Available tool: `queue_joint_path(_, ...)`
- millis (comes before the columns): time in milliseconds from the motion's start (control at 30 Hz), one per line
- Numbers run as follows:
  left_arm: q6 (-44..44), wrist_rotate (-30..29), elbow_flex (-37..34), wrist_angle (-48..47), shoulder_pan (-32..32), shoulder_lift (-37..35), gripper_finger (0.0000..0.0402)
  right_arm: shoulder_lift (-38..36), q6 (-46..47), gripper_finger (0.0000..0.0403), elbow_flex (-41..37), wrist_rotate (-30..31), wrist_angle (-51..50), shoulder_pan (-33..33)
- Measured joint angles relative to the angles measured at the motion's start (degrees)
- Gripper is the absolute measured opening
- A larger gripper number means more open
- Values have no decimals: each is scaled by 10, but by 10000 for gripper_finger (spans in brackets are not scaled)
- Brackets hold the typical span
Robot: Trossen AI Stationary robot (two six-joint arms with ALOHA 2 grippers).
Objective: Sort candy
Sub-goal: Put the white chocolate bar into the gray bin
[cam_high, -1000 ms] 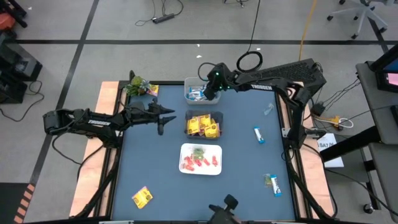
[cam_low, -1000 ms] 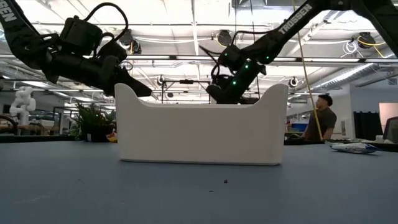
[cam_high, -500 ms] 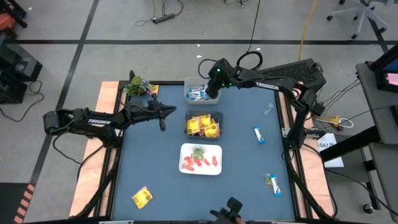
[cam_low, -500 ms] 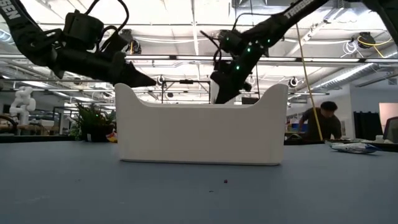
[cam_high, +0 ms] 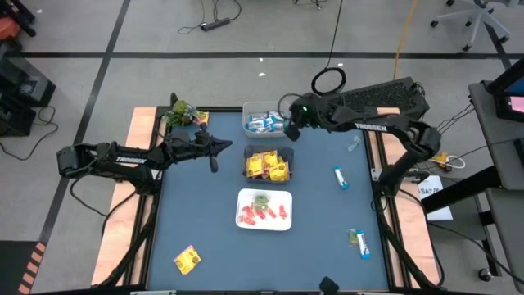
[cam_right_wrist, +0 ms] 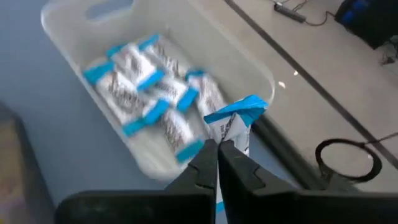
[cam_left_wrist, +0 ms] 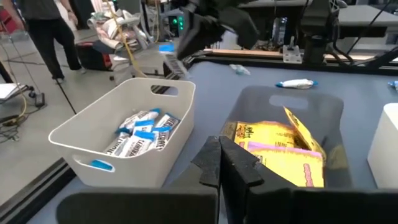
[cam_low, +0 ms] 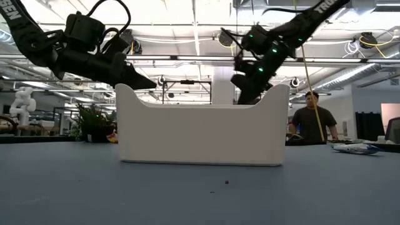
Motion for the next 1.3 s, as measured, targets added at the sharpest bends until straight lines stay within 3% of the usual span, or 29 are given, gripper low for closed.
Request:
queue_joint_path(267,0,0,0,-6,0,0,2,-126,71,1,-144,2,31,45)
queue_joint_path(467,0,0,0,-6,0,0,4,-208,116,0,-180,4,24,90)
queue_joint_path(600,0,0,0,-5,0,0,5,-204,131,0,-180,20,120,89)
queue_joint_path(700,0,0,-1,-5,-1,0,5,-169,119,0,-170,8,214,74)
queue_joint_path(867,-1,0,-1,-3,-1,0,6,-65,89,0,-87,-32,208,40)
queue_joint_path(1067,-1,0,-1,-2,-1,0,6,71,48,0,72,-75,76,-4)
queue_joint_path(1300,3,0,-1,-1,-1,0,7,192,17,0,226,-80,-84,-35)
